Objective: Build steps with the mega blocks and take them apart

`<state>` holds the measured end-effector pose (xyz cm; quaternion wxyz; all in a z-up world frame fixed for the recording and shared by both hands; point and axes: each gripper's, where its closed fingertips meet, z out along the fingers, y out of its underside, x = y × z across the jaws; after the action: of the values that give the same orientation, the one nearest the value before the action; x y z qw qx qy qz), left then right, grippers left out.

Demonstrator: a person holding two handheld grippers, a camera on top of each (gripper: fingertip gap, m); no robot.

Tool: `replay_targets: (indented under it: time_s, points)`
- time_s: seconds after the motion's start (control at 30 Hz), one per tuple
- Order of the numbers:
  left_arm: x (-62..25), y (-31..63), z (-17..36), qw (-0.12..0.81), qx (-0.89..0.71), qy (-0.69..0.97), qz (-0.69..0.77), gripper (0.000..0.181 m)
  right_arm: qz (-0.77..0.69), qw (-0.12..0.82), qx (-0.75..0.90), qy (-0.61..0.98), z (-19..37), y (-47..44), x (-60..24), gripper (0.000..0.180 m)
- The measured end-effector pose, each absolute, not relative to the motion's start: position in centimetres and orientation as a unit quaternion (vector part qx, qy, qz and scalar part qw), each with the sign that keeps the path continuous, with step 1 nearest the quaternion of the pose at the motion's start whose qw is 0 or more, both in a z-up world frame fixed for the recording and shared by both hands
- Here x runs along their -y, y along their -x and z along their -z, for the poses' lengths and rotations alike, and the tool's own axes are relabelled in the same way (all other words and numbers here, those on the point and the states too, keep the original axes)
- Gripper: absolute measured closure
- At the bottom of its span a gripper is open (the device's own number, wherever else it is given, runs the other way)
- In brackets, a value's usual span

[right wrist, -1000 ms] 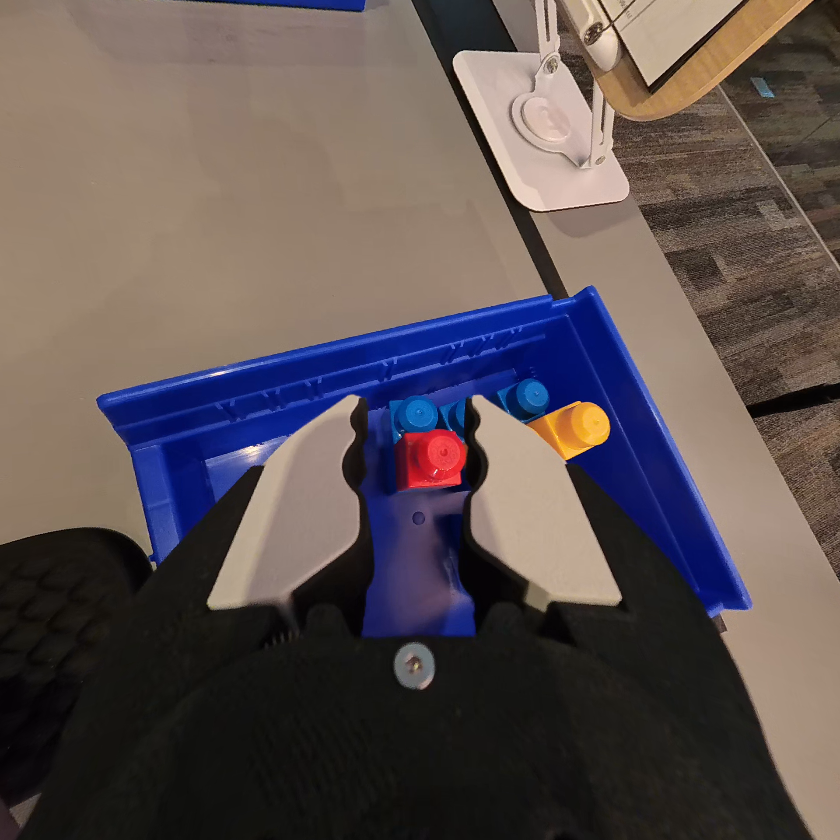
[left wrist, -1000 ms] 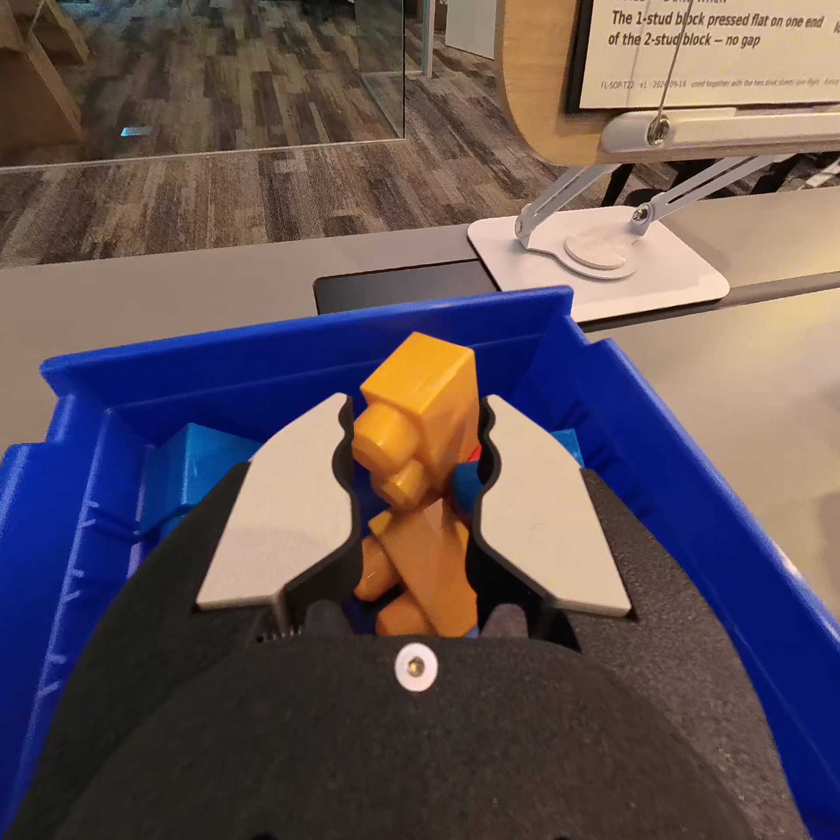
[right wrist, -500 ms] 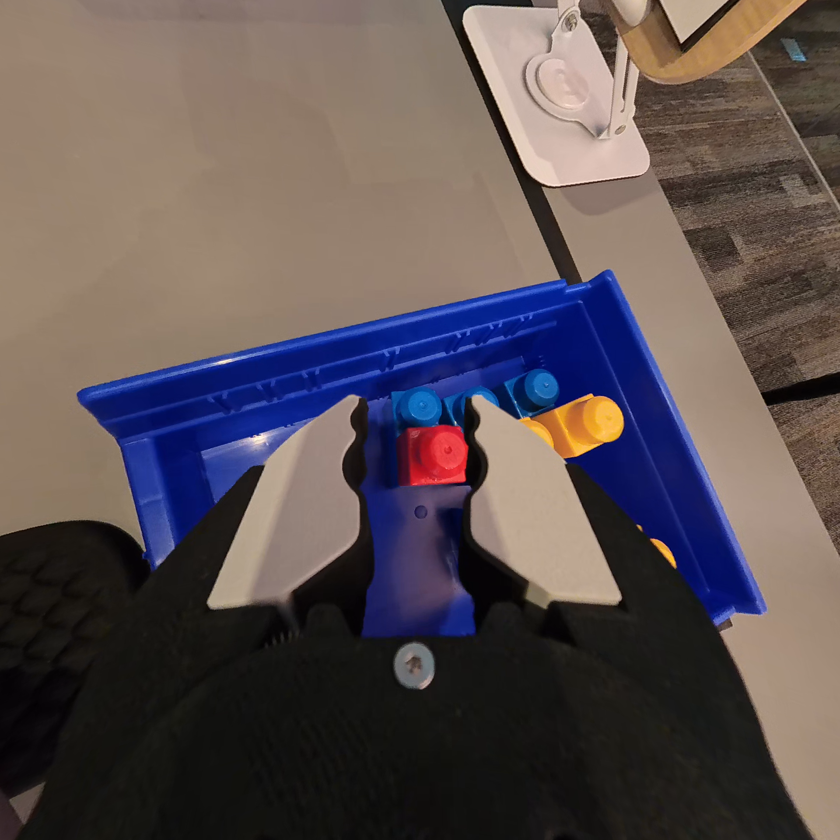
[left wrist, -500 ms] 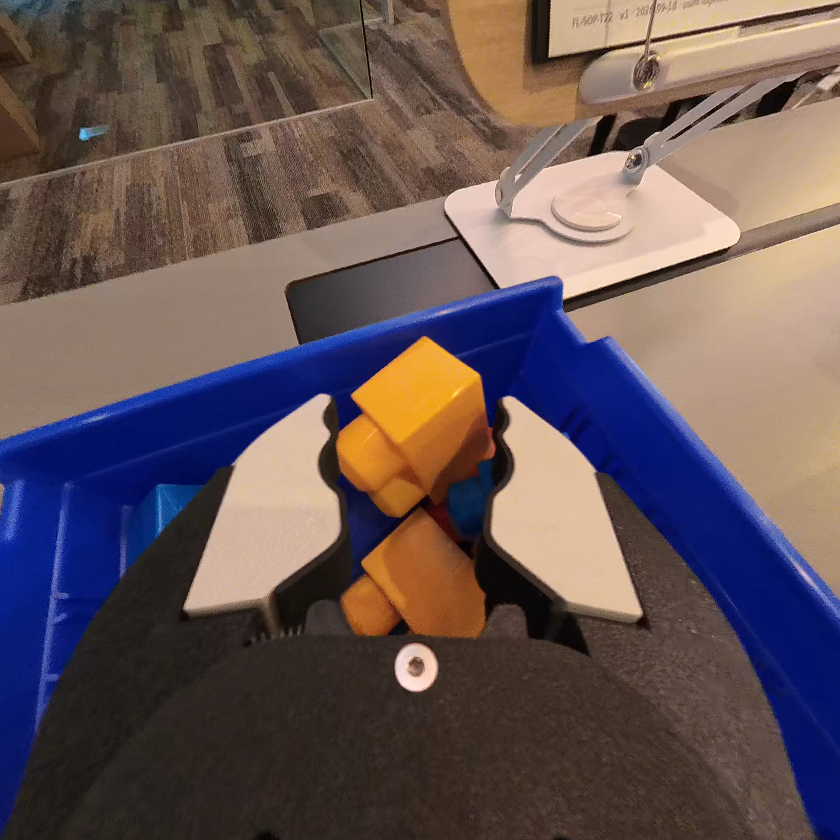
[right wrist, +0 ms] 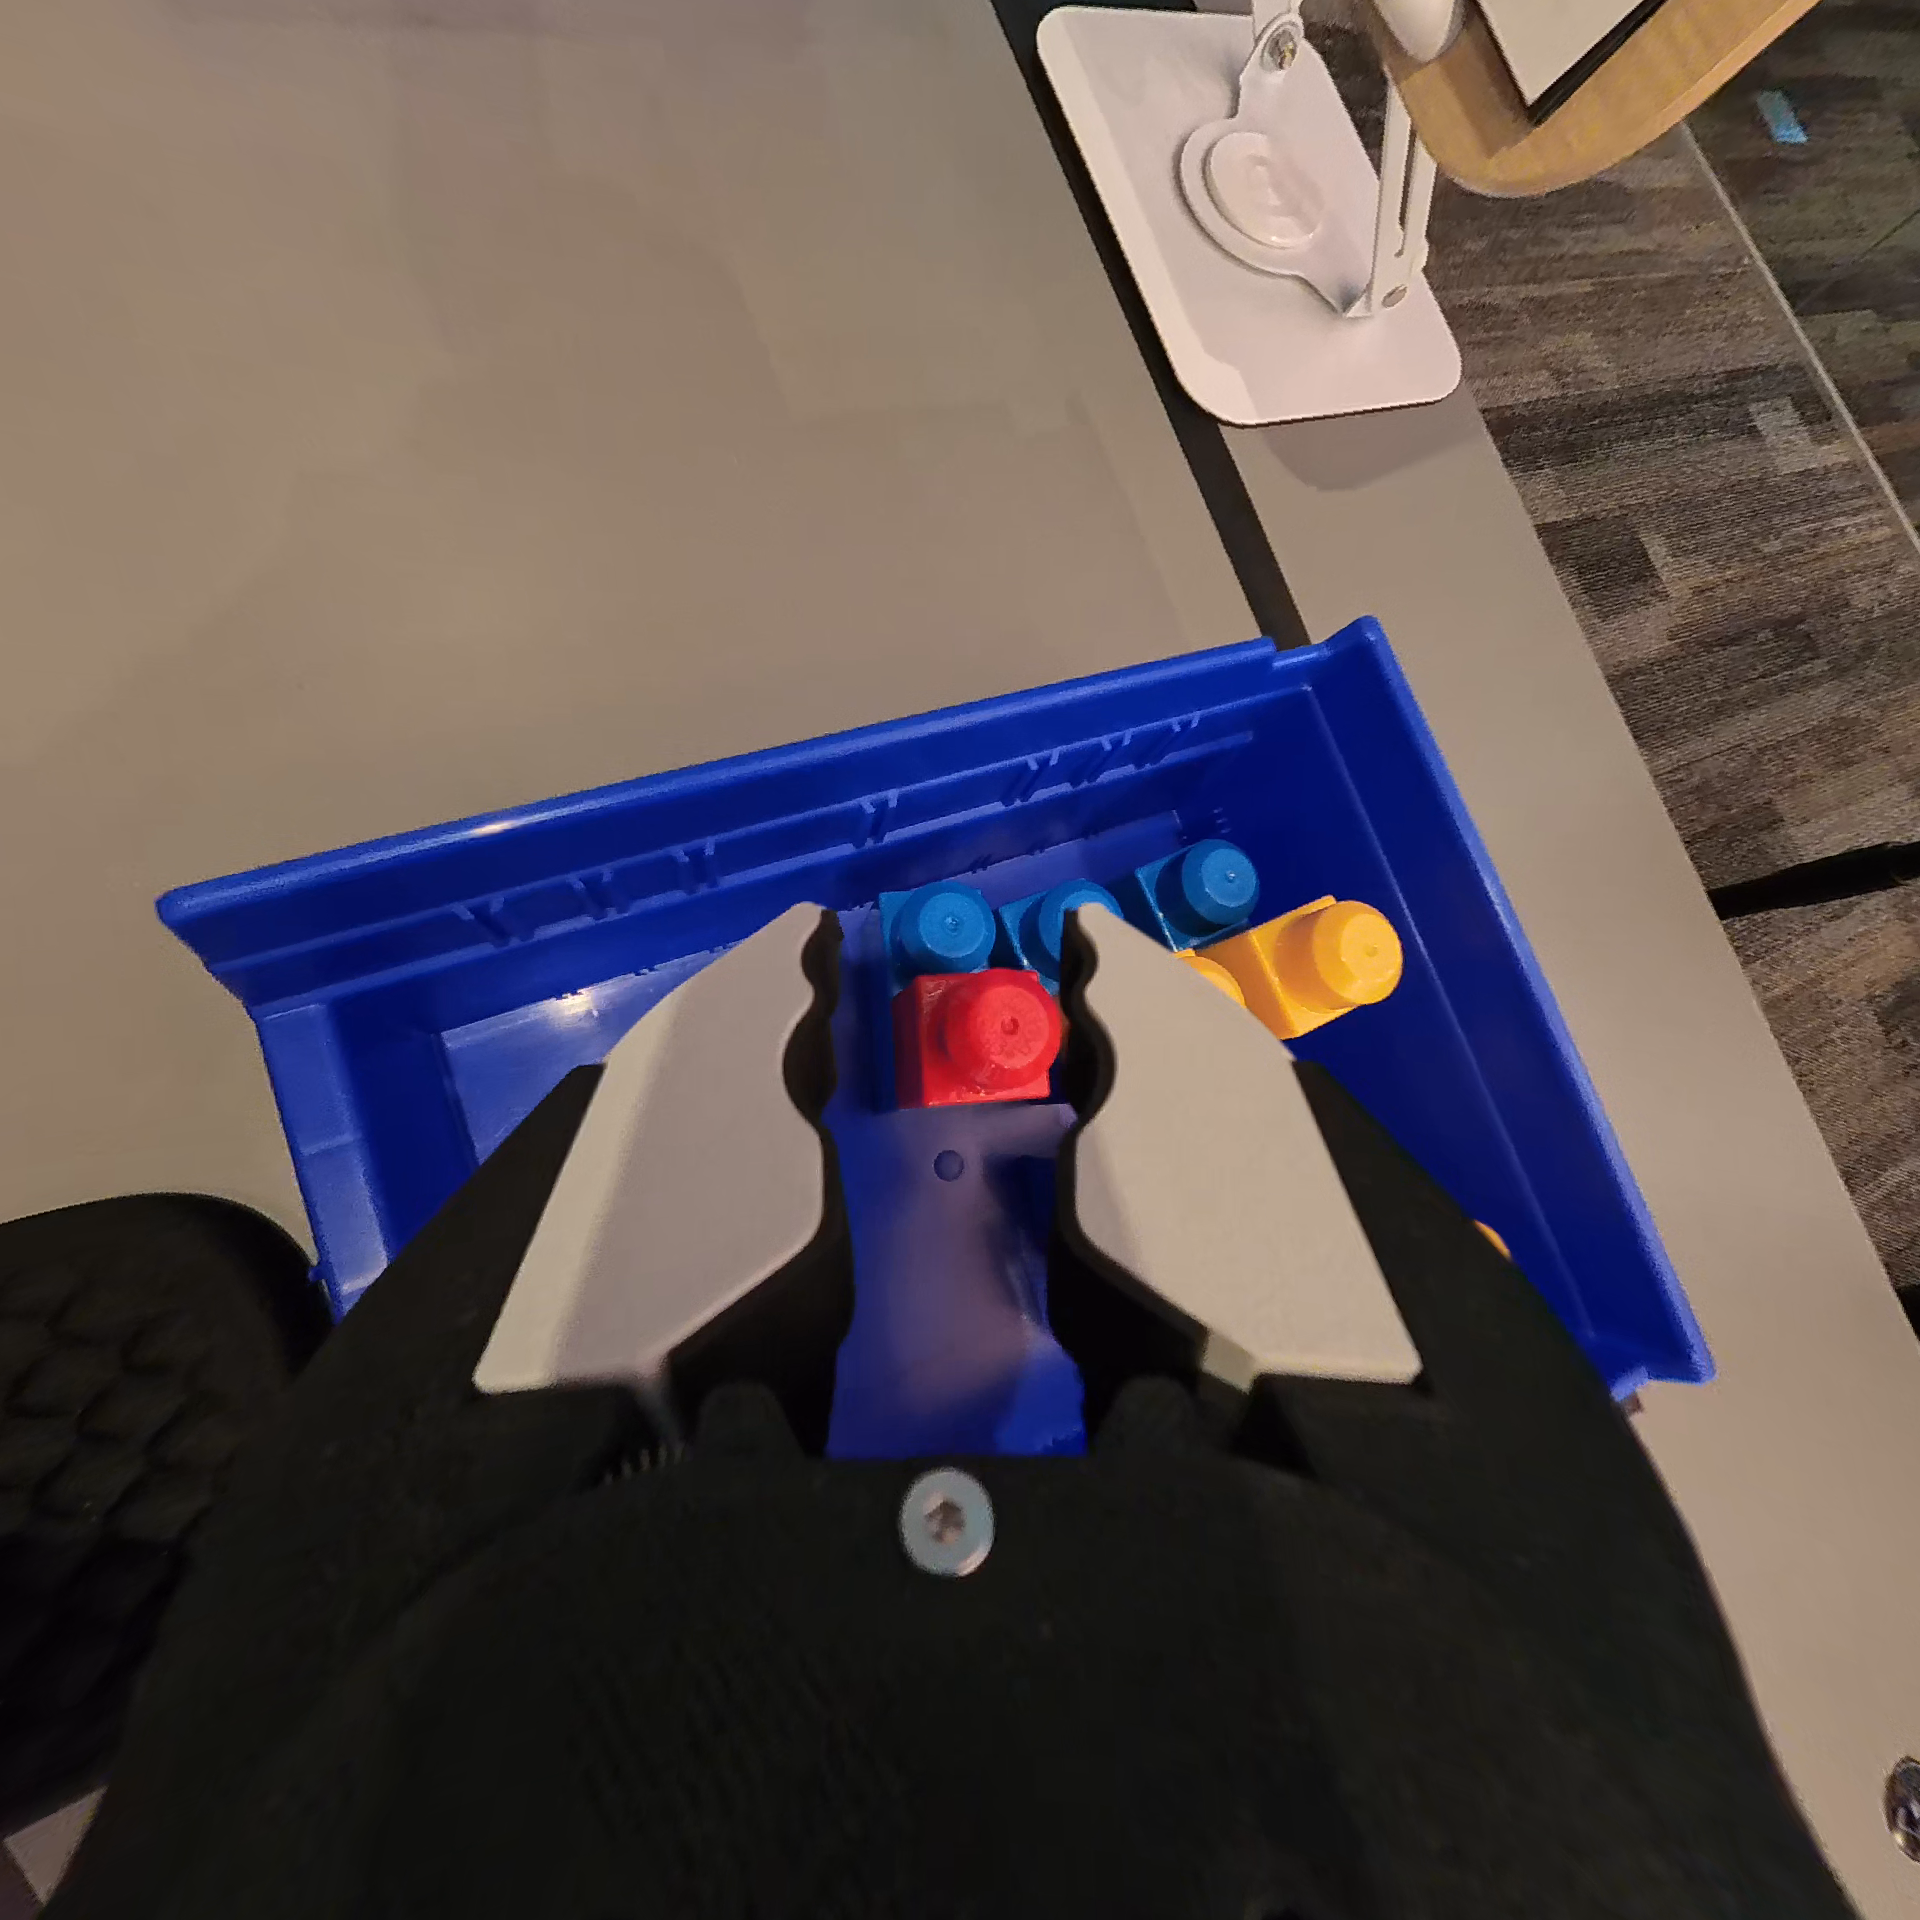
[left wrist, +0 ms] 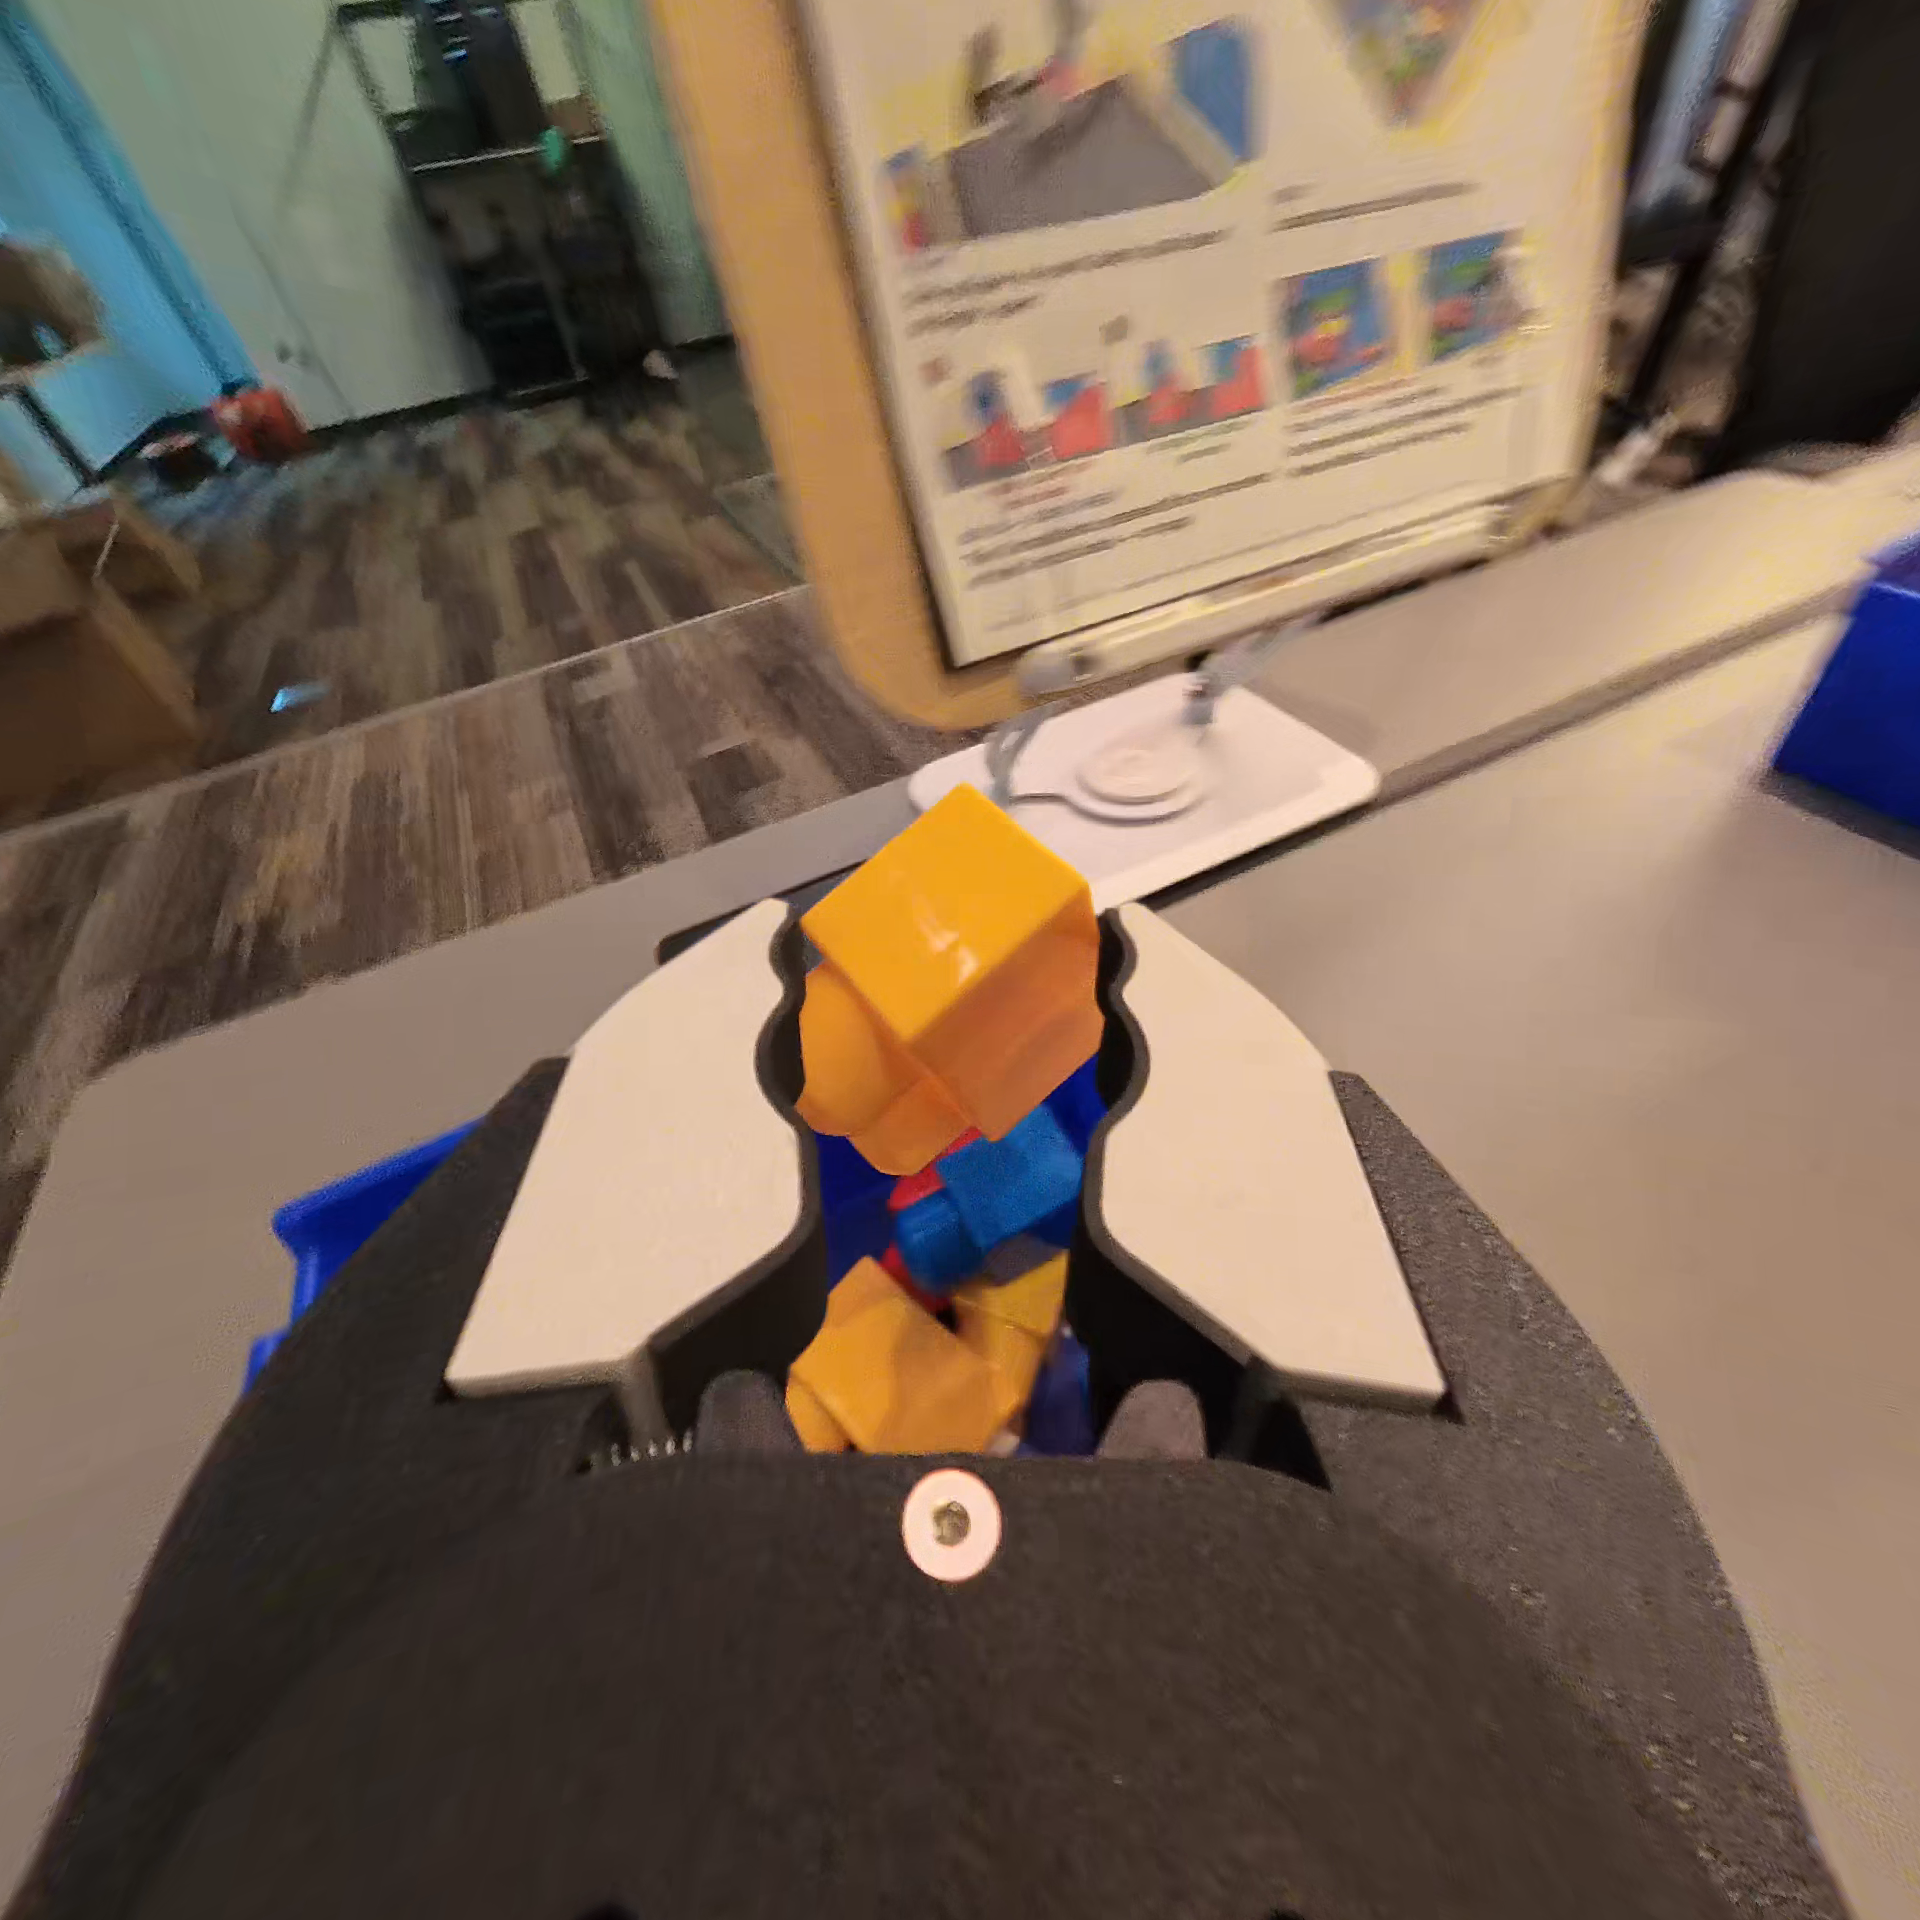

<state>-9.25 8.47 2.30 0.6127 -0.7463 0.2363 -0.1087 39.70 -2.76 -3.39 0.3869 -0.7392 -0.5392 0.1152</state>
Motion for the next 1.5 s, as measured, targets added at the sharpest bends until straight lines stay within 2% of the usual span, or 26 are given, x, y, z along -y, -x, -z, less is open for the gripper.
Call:
replay_targets:
  time_s: [0.13,0.23,0.47,0.63,1.0,1.13,1.2,1.27,1.4,1.5]
  points:
    - [-2.8,2.4,-5.3,0.556,-0.352,0.746,0.1,0.126,-0.102,0.392,0.545,0.734,2.7,-39.4,3.1,0.138]
    - [1.9,-3.4,-4.2,0.47,-0.418,0.763,0.148,0.126,-0.095,0.396,0.553,0.727,2.2,-39.0,3.5,0.138]
    - [10.3,-12.1,6.5,0.248,-0.501,0.789,0.255,0.126,-0.089,0.395,0.561,0.722,1.9,-38.8,4.1,0.138]
    - [11.3,-14.3,11.0,0.197,-0.515,0.797,0.245,0.126,-0.092,0.396,0.56,0.722,1.8,-38.7,4.1,0.138]
    - [9.9,-16.2,12.5,0.134,-0.472,0.825,0.281,0.125,-0.096,0.381,0.561,0.729,2.7,-38.8,3.9,0.138]
    - [9.6,-16.7,13.4,0.125,-0.466,0.826,0.293,0.124,-0.096,0.374,0.561,0.732,3.1,-38.8,3.8,0.138]
    - [9.5,-17.3,12.9,0.142,-0.461,0.817,0.316,0.112,-0.096,0.371,0.561,0.734,3.3,-38.8,3.8,0.138]
    - [9.5,-17.7,11.2,0.177,-0.462,0.8,0.34,0.109,-0.096,0.369,0.561,0.735,3.5,-38.8,3.7,0.138]
    - [9.2,-15.7,2.7,0.321,-0.454,0.741,0.377,0.109,-0.093,0.363,0.562,0.738,3.8,-38.6,3.6,0.138]
    - [6.4,-8.7,-2.7,0.443,-0.425,0.73,0.301,0.118,-0.087,0.354,0.565,0.74,4.3,-38.3,3.6,0.138]
